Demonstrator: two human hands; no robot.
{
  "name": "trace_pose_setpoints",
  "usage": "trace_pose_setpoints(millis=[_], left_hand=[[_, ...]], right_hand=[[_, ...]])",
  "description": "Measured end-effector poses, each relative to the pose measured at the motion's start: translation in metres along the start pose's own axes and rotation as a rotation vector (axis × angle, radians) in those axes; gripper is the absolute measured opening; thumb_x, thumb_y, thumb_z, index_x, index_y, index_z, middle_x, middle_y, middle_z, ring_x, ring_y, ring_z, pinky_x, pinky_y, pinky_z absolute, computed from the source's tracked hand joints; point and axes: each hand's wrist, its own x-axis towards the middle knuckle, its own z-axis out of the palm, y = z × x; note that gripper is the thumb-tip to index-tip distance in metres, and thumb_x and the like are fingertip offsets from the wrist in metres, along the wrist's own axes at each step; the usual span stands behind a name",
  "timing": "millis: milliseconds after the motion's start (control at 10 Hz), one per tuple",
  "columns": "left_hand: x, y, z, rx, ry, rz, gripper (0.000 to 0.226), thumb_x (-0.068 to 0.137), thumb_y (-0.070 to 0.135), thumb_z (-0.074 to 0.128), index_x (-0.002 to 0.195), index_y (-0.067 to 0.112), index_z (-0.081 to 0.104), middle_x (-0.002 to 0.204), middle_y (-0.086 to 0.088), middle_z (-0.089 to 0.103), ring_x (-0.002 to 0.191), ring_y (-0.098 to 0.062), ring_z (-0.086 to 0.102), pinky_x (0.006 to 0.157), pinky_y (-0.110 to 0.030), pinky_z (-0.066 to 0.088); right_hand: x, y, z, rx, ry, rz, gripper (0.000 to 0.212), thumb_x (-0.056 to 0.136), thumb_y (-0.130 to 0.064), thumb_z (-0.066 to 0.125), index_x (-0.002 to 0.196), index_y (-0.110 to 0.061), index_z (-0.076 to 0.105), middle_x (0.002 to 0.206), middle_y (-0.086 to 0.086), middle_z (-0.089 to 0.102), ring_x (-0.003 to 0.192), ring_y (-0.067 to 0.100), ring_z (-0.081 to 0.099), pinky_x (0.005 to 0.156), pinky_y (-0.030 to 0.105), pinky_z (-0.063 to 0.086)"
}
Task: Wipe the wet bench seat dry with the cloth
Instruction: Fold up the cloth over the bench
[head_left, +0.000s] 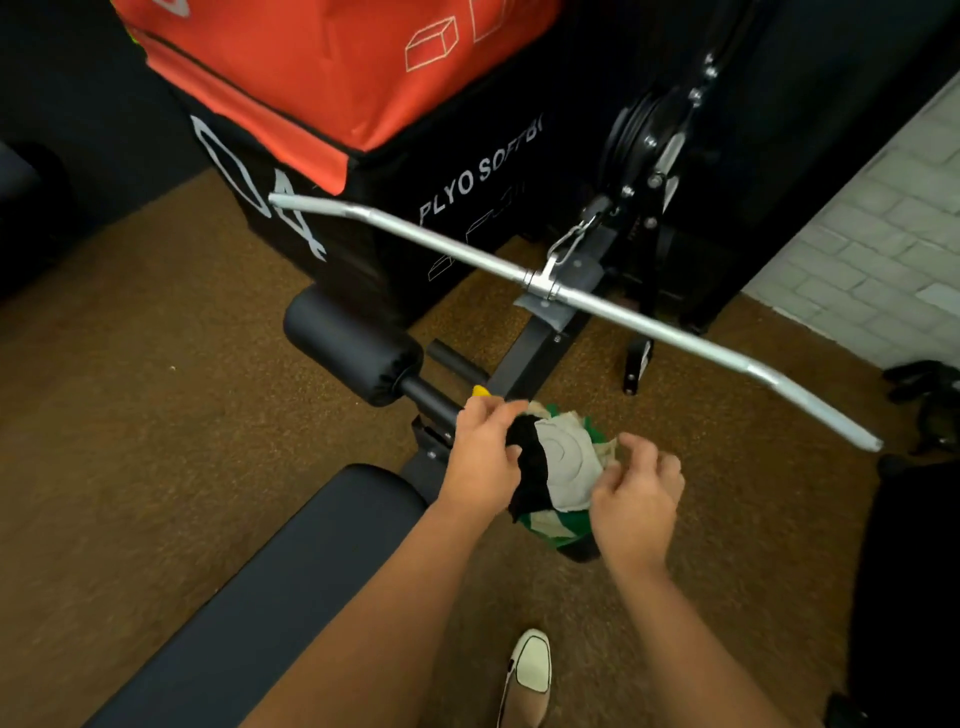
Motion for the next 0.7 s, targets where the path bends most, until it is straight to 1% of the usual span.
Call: trace_pose_setpoints(millis=[100, 200, 300, 400, 500, 600, 700], left_hand=[[0.003, 0.002, 0.001, 0.367, -0.076, 0.048, 0.040, 0.095, 0.018, 0.053, 0.132, 0.030, 0.051, 0.134, 0.004, 0.037, 0.123, -0.023, 0.029, 0.099, -0.039, 0.035], [0.008, 0.009, -0.002, 0.538, -0.202, 0.016, 0.040, 0.098, 0.021, 0.044, 0.137, 0.034, 0.042, 0.138, 0.009, 0.034, 0.126, -0.021, 0.026, 0.094, -0.041, 0.030], [0.019, 0.027, -0.007, 0.718, -0.286, -0.002, 0.040, 0.093, 0.016, 0.050, 0.131, 0.029, 0.043, 0.134, 0.004, 0.038, 0.125, -0.026, 0.026, 0.094, -0.047, 0.028], [0.033, 0.046, -0.012, 0.879, -0.409, -0.001, 0.045, 0.090, 0.020, 0.057, 0.132, 0.024, 0.040, 0.133, -0.002, 0.040, 0.128, -0.030, 0.028, 0.100, -0.051, 0.026], [0.039, 0.055, -0.013, 0.862, -0.473, -0.036, 0.048, 0.090, 0.020, 0.061, 0.133, 0.020, 0.040, 0.136, -0.004, 0.039, 0.130, -0.030, 0.033, 0.102, -0.050, 0.031], [0.038, 0.060, -0.015, 0.836, -0.547, -0.060, 0.046, 0.090, 0.019, 0.060, 0.132, 0.016, 0.041, 0.137, -0.007, 0.039, 0.130, -0.031, 0.035, 0.102, -0.049, 0.035], [0.040, 0.069, -0.024, 0.830, -0.655, -0.066, 0.052, 0.088, 0.032, 0.060, 0.134, 0.016, 0.041, 0.136, -0.009, 0.041, 0.129, -0.031, 0.037, 0.101, -0.049, 0.036]], right_hand=[[-0.003, 0.006, -0.002, -0.138, -0.045, -0.238, 0.024, 0.089, -0.023, 0.057, 0.108, -0.012, 0.067, 0.107, 0.011, 0.057, 0.095, 0.029, 0.052, 0.071, 0.041, 0.048], [-0.005, 0.006, -0.003, -0.262, -0.219, -0.361, 0.043, 0.087, -0.044, 0.044, 0.113, -0.019, 0.067, 0.110, 0.003, 0.061, 0.097, 0.027, 0.056, 0.071, 0.042, 0.045], [-0.002, 0.008, -0.005, -0.342, -0.316, -0.386, 0.047, 0.085, -0.049, 0.043, 0.112, -0.019, 0.068, 0.105, 0.003, 0.064, 0.092, 0.028, 0.060, 0.071, 0.044, 0.045], [0.006, 0.000, -0.010, -0.436, -0.436, -0.387, 0.044, 0.082, -0.050, 0.048, 0.104, -0.019, 0.069, 0.095, 0.004, 0.065, 0.086, 0.028, 0.062, 0.072, 0.045, 0.045], [0.026, -0.026, -0.024, -0.565, -0.607, -0.344, 0.038, 0.087, -0.048, 0.052, 0.112, -0.021, 0.061, 0.108, 0.002, 0.061, 0.107, 0.028, 0.055, 0.092, 0.053, 0.033], [0.048, -0.051, -0.033, -0.646, -0.807, -0.271, 0.039, 0.089, -0.048, 0.050, 0.119, -0.023, 0.053, 0.120, 0.000, 0.057, 0.120, 0.026, 0.046, 0.100, 0.055, 0.022], [0.070, -0.069, -0.038, -0.647, -0.939, -0.227, 0.038, 0.089, -0.044, 0.054, 0.120, -0.022, 0.053, 0.124, 0.003, 0.058, 0.120, 0.027, 0.050, 0.098, 0.049, 0.029]])
